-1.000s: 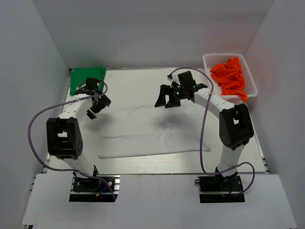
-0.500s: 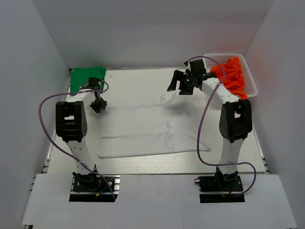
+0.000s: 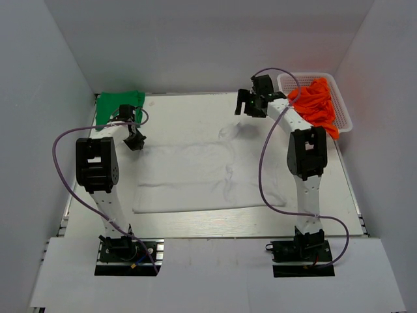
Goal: Fold and stack the t-shirts
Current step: Grap the side of the flattened tshirt furthest away from the robot with both arms
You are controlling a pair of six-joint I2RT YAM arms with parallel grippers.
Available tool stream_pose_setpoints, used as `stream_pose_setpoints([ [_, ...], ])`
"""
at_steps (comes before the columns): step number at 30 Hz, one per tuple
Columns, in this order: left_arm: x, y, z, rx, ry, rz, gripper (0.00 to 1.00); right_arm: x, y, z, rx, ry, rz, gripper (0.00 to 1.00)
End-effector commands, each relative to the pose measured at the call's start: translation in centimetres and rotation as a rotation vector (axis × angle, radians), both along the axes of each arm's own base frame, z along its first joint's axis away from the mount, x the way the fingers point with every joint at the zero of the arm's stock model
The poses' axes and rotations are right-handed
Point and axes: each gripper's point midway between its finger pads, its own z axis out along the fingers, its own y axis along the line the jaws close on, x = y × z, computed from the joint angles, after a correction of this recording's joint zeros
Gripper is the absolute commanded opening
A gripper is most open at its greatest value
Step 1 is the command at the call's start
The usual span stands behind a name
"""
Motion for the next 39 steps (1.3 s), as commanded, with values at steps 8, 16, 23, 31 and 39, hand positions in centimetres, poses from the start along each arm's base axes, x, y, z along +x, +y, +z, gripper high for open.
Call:
stream_pose_setpoints([
  [8, -0.1, -0.3, -0.4, -0.018, 0.005, -0.032, 0.0, 6.3, -0.7, -3.1, -0.112, -0.114, -0.039, 0.79],
  [16, -0.2, -0.2, -0.1, -0.01, 0.006, -0.028, 0.0, 4.1, -0.5, -5.8, -0.169, -0.045, -0.044, 0.65],
  [23, -0.6, -0.3, -0.4, -0.019, 0.015, -0.032, 0.0, 3.6, -0.8, -8.3, -0.246, -0.007, -0.066, 0.58],
  [31, 0.0, -0.4, 0.3, -0.014, -0.009, -0.063, 0.0, 4.0, -0.4, -7.5, -0.277, -0.039, -0.046, 0.12],
  [39, 0.0, -0.5, 3.8, 0.042, -0.104, -0.096, 0.0, 2.0, -0.1, 0.6, -0.224, -0.243, -0.006, 0.0],
])
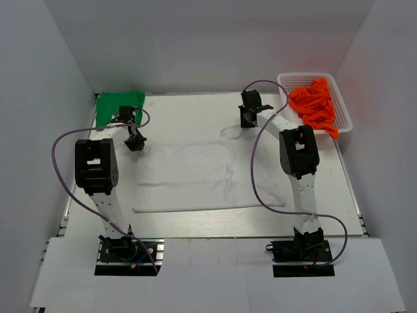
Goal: Fold and stack the t-shirts
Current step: Grap the side of the flattened tshirt furthest away from the robot with both arms, then fold the other side of the tshirt into a rectangle
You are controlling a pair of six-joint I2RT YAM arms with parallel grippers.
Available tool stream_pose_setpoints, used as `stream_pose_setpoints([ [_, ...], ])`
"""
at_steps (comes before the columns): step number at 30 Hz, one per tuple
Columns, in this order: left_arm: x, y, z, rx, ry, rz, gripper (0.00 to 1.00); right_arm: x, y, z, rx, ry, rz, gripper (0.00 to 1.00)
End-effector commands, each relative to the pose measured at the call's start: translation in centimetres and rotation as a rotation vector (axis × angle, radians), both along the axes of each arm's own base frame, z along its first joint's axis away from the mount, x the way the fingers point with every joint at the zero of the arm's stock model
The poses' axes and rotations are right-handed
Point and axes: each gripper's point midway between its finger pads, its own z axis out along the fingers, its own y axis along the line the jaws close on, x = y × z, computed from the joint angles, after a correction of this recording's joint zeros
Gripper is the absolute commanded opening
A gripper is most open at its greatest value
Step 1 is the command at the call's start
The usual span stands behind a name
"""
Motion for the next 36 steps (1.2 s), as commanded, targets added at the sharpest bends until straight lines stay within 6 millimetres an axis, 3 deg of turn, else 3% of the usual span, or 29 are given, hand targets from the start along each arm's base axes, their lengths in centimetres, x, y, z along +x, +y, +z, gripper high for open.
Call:
stream_pose_setpoints([
  [1, 0.4, -0.2, 4.6, 0.033, -0.125, -0.03, 0.0, -0.4, 0.8, 8.7, 0.056, -0.2, 0.045, 0.0],
  [3, -0.2, -0.2, 4.9, 0.033, -0.126, -0.03, 0.0, -2.0, 0.3, 10.1, 0.056, -0.216, 0.052, 0.0],
  [4, -0.4, -0.2, 5.1, 0.033, -0.131, -0.03, 0.0, -2.9, 0.0, 9.6, 0.048, -0.213, 0.045, 0.0],
  [5, -1.0, 0.0, 5.8, 0.042, -0.143, -0.025, 0.0, -4.3, -0.3, 11.6, 0.065, -0.237, 0.041, 0.0],
  [7, -1.9, 0.0, 6.0, 0.042, -0.151, -0.025, 0.0, -5.8, -1.0, 11.3, 0.054, -0.237, 0.033, 0.0],
  [8, -2.0, 0.0, 6.3, 0.042, -0.166, -0.025, 0.0, -6.9, -1.4, 12.9, 0.066, -0.264, 0.03, 0.0],
  [9, -2.3, 0.0, 7.3, 0.043, -0.192, -0.024, 0.0, -7.4, -1.6, 13.3, 0.067, -0.269, 0.025, 0.0],
  [11, -3.2, 0.1, 7.4, 0.05, -0.196, -0.019, 0.0, -9.4, -2.5, 14.3, 0.07, -0.28, 0.013, 0.0],
  [12, -3.5, 0.3, 8.2, 0.06, -0.219, -0.013, 0.0, -10.4, -2.8, 13.4, 0.067, -0.259, 0.011, 0.0],
  [13, -4.2, 0.3, 7.9, 0.06, -0.21, -0.013, 0.0, -11.0, -2.9, 14.7, 0.087, -0.281, 0.011, 0.0],
  [16, -5.8, 0.3, 7.9, 0.055, -0.211, -0.005, 0.0, -13.7, -3.5, 15.0, 0.117, -0.283, 0.005, 0.0],
  [17, -6.0, 0.3, 7.8, 0.055, -0.217, -0.005, 0.0, -14.7, -3.9, 14.1, 0.108, -0.26, 0.009, 0.0],
  [19, -7.0, 0.2, 7.3, 0.048, -0.205, 0.005, 0.0, -16.3, -4.3, 15.1, 0.132, -0.276, 0.003, 0.0],
  [20, -7.2, 0.2, 7.7, 0.04, -0.22, 0.016, 0.0, -17.4, -4.7, 13.9, 0.12, -0.24, 0.004, 0.0],
  [22, -7.9, 0.1, 7.4, 0.033, -0.214, 0.028, 0.0, -19.0, -4.9, 14.6, 0.147, -0.249, 0.011, 0.0],
  [23, -8.1, 0.1, 7.6, 0.028, -0.224, 0.035, 0.0, -20.4, -5.1, 13.6, 0.143, -0.225, 0.016, 0.0],
  [25, -8.6, 0.2, 7.3, 0.028, -0.219, 0.052, 0.0, -21.7, -4.8, 14.3, 0.184, -0.239, 0.032, 0.0],
  [26, -8.7, 0.1, 7.0, 0.016, -0.218, 0.071, 0.0, -22.9, -4.8, 13.0, 0.196, -0.212, 0.035, 0.0],
  [27, -9.1, 0.1, 6.5, 0.016, -0.206, 0.071, 0.0, -23.4, -4.8, 12.2, 0.201, -0.188, 0.034, 0.0],
  [28, -9.0, 0.1, 6.8, 0.011, -0.216, 0.078, 0.0, -23.9, -4.7, 12.6, 0.212, -0.197, 0.03, 0.0],
  [29, -9.0, 0.1, 6.8, 0.011, -0.216, 0.078, 0.0, -24.9, -5.2, 11.2, 0.204, -0.156, 0.01, 0.0],
  [31, -9.5, 0.3, 6.3, 0.019, -0.198, 0.083, 0.0, -25.4, -5.5, 11.8, 0.215, -0.185, -0.009, 0.0],
  [32, -9.9, 0.4, 6.2, 0.021, -0.192, 0.097, 0.0, -26.1, -5.8, 10.7, 0.209, -0.163, -0.01, 0.0],
  [34, -10.4, 0.4, 6.0, 0.015, -0.181, 0.108, 0.0, -26.8, -5.6, 10.9, 0.234, -0.165, 0.003, 0.0],
  [36, -10.8, 0.6, 6.0, 0.025, -0.173, 0.128, 0.0, -27.7, -5.4, 9.6, 0.246, -0.125, 0.008, 0.0],
])
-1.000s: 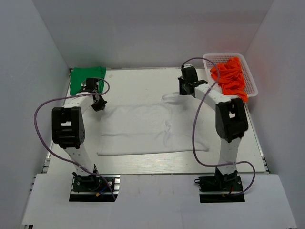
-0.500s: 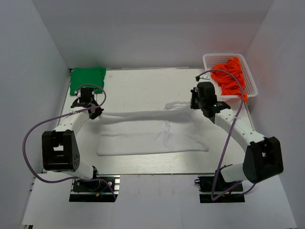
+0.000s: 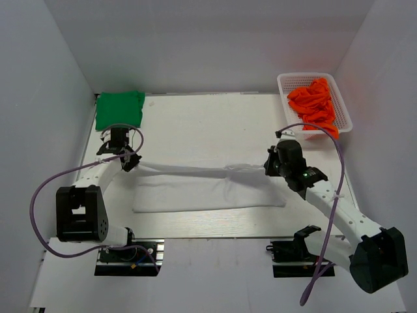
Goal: Fold and stack the t-shirts
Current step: Fold the other side of the tshirt into a rectangle, then rotate the tshirt 90 degrees
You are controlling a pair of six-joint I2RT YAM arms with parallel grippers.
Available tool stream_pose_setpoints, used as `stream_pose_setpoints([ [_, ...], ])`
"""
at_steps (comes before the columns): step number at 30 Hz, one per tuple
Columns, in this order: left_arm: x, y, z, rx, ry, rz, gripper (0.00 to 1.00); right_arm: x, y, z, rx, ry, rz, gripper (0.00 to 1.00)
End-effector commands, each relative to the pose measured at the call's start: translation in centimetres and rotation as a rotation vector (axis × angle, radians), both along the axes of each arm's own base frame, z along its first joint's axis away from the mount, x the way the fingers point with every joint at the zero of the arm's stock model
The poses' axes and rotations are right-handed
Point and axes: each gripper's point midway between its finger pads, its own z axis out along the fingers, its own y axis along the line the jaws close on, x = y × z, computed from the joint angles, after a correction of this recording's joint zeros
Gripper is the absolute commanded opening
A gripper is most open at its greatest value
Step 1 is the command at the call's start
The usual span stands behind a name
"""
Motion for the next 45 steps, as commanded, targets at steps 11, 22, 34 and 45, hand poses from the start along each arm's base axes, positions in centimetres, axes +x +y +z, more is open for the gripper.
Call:
stream_pose_setpoints([
  [11, -5.3, 1.4, -0.2, 0.032, 0.186, 0.171, 0.85, -8.4, 1.6, -7.5, 0.171, 0.324, 0.021, 0.58],
  [22, -1.1, -0.9, 8.9, -0.072, -0.128, 0.052, 1.0, -5.7, 3.7, -0.2, 0.216, 0.138, 0.17, 0.9],
  [34, 1.6, -9.6, 3.4, -0.355, -0.058, -0.245, 1.0, -3.0, 5.9, -4.1, 0.22, 0.331, 0.114, 0.9],
  [45, -7.8, -4.4, -6.4, -0.19, 0.243, 0.009, 1.0, -4.8, 2.5, -9.9, 0.098, 0.586, -0.093, 0.9],
])
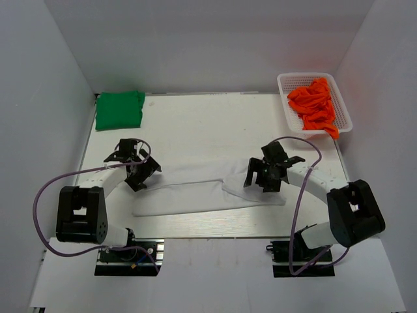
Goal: Fold and stack the t-shirts
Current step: Rotate the tshirt 90 degrees
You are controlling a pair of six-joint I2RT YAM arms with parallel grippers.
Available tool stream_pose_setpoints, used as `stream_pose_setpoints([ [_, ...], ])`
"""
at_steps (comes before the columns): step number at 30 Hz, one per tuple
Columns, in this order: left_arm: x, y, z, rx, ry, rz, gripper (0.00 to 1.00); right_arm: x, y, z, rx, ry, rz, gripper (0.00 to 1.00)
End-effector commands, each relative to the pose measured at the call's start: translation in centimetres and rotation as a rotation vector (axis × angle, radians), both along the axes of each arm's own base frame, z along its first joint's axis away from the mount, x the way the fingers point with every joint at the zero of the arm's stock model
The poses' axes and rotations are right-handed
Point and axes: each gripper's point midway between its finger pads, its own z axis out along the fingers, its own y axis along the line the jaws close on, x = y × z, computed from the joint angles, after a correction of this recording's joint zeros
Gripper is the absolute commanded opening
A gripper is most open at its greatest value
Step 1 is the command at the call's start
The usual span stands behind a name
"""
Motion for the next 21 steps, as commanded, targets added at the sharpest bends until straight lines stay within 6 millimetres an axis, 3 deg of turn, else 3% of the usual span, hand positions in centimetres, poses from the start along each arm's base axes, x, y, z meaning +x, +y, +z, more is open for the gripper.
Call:
stream_pose_setpoints([
  [1, -3.0, 2.2, -2.8, 0.091, 0.116, 0.069, 1.0, 0.3, -0.8, -0.4, -0.04, 0.048, -0.051, 0.9],
  [6, -3.6, 1.3, -3.1, 0.066, 0.145, 0.062, 1.0, 1.3, -0.9, -1.6, -0.048, 0.093, -0.052, 0.9],
  [8, -5.0, -0.2, -3.2, -0.013, 0.177, 0.03, 1.0, 2.9, -0.1, -0.9, -0.025, 0.062, -0.045, 0.9],
  [10, -6.2, -1.5, -2.8, -0.074, 0.167, -0.005, 1.0, 3.9, 0.2, -1.6, -0.022, 0.061, -0.034, 0.9],
  [13, -7.5, -2.4, -1.3, -0.108, 0.151, -0.031, 1.0, 7.2, 1.0, -2.1, -0.021, 0.031, -0.025, 0.9],
  [14, -8.7, -2.3, -1.0, -0.092, 0.191, -0.042, 1.0, 10.2, 2.1, -1.3, -0.008, -0.006, -0.026, 0.9],
  [16, -9.2, -2.8, 0.2, -0.094, 0.184, -0.13, 1.0, 13.2, 3.2, -3.0, -0.013, -0.007, 0.017, 0.9],
  [17, -10.1, -4.2, 0.6, -0.161, 0.204, -0.197, 1.0, 15.9, 4.4, -1.6, 0.012, -0.062, 0.034, 0.88],
  [18, -11.1, -5.1, 0.5, -0.191, 0.218, -0.255, 1.0, 16.0, 5.0, -4.7, 0.007, 0.005, 0.057, 0.88],
  [20, -13.3, -6.0, -0.3, -0.239, 0.292, -0.298, 1.0, 21.1, 8.0, -1.4, 0.09, -0.11, 0.085, 0.87],
  [21, -14.8, -6.1, -1.0, -0.235, 0.337, -0.313, 1.0, 22.3, 9.4, -2.3, 0.121, -0.108, 0.114, 0.87],
])
